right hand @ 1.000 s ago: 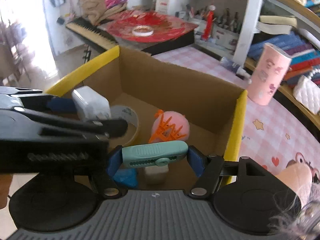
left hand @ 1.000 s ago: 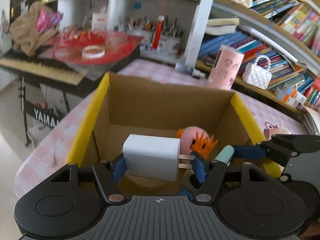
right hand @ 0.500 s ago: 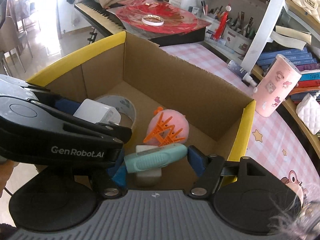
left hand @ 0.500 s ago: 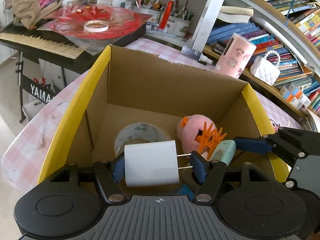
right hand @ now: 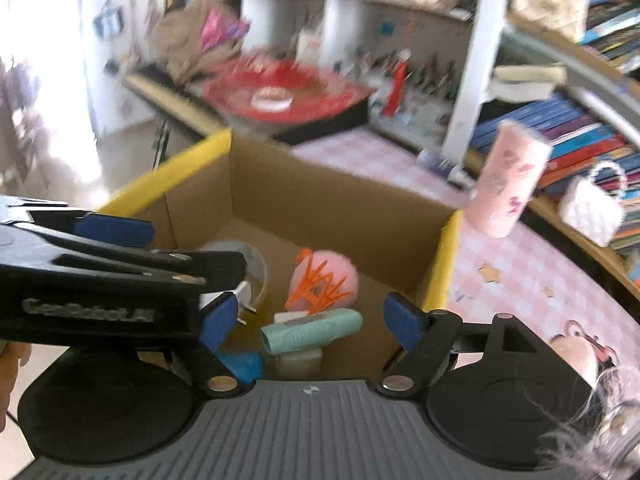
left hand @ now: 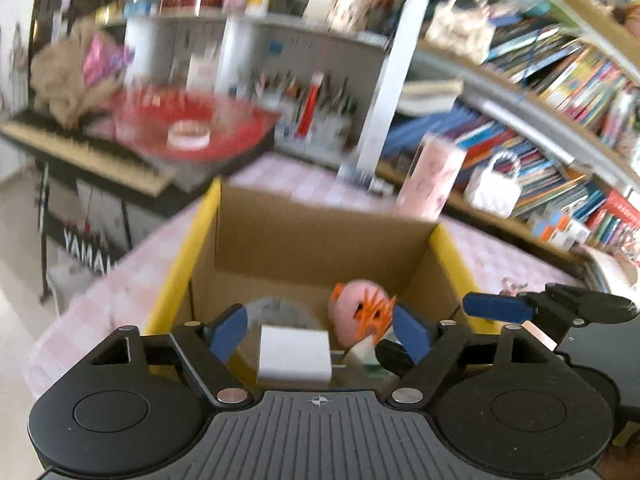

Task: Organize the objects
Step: 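Lower plug and stapler into the box and open both grippers, then withdraw both open grippers from the box toward the pink plush pig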

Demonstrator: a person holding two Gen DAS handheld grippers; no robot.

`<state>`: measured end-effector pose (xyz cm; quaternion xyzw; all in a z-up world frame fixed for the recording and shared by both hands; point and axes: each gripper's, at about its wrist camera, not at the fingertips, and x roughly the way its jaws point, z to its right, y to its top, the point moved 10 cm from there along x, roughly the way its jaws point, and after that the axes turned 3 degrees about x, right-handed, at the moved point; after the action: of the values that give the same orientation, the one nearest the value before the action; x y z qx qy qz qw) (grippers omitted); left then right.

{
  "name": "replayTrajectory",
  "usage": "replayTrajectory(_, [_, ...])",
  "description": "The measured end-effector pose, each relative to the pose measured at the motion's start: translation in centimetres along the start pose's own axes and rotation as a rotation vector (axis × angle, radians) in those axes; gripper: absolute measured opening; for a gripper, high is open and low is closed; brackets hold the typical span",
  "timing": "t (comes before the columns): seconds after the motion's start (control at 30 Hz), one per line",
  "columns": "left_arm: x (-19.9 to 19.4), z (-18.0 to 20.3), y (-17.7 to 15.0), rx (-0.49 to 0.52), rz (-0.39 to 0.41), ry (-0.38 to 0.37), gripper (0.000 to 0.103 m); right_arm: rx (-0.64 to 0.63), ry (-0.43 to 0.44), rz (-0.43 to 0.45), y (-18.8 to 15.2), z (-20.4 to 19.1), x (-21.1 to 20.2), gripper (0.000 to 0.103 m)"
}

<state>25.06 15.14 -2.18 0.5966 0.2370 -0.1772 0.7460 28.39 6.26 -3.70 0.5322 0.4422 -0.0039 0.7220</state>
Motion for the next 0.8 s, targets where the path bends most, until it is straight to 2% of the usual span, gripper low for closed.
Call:
replayTrajectory(0.07, [-1.6, 0.0, 0.5, 0.011, 0.053, 0.015, 0.091, 0.024, -0.027, 0.049, 0.3, 0.1, -1.6, 0.083])
replayTrajectory(0.2, [-5.1, -0.9, 0.3, 0.0, 0.145, 0.065, 0.094, 0.075, -0.097, 0.15, 0.1, 0.1, -5.3, 0.089])
replayTrajectory(0.3, [-6.7, -1.7, -0.7, -0.005, 0.165, 0.086, 0.095, 0.109, -0.142, 0.175, -1.1, 0.2, -6.9, 0.089])
replayTrajectory(0.57, [-9.5, -3.2, -5.5, 0.0, 0.087, 0.116, 0.095, 0.158, -0.212, 0.113, -5.9, -2.0, -8.8, 0.09])
replayTrajectory(0.8, [-11.4, -3.1, -8.6, 0.046, 0.033, 0.107, 0.095, 0.194, -0.267, 0.05, -10.2, -3.5, -10.6, 0.097])
